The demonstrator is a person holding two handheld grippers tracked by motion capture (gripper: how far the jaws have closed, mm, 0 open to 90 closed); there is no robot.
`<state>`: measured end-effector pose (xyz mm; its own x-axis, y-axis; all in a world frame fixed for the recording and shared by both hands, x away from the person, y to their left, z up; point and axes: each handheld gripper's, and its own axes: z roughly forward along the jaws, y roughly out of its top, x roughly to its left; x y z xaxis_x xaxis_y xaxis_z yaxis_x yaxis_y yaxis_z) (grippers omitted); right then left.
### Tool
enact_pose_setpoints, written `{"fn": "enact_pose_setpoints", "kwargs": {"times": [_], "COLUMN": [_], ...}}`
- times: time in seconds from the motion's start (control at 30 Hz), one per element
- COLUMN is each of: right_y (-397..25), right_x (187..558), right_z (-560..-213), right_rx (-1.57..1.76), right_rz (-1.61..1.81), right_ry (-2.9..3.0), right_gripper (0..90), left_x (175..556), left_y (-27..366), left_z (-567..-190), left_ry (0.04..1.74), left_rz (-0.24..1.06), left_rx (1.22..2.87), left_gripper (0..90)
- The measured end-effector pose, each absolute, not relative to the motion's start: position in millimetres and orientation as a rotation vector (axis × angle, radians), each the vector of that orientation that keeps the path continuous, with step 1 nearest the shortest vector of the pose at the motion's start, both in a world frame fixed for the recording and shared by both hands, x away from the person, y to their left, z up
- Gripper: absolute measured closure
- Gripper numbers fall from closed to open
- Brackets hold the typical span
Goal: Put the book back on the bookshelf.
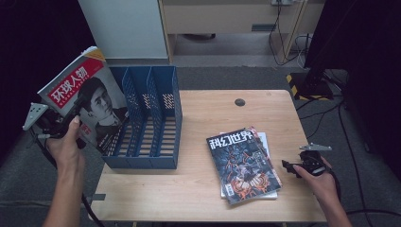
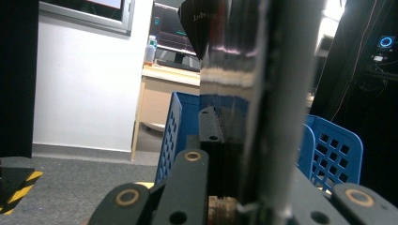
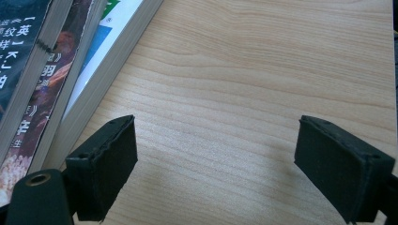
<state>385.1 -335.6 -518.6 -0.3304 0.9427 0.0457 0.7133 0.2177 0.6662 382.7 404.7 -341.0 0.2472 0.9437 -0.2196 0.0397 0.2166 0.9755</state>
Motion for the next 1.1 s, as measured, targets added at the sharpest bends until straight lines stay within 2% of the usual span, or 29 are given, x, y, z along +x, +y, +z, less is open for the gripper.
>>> {"fn": "enact_pose_setpoints", "kwargs": {"times": [1.1], "right_y": [-336], "right_x": [385], "right_z": [-522], "right_rx": [1.542], "right_rz": [0.836], "right_ry": [2.138], "right_gripper": [14.1], "left_x": [405], "left_y": [395], "left_z": [-370], "left_ry": [1.138], "left_rz": [0.882], "left_rx": [1.172], "left_gripper": [86.6]}}
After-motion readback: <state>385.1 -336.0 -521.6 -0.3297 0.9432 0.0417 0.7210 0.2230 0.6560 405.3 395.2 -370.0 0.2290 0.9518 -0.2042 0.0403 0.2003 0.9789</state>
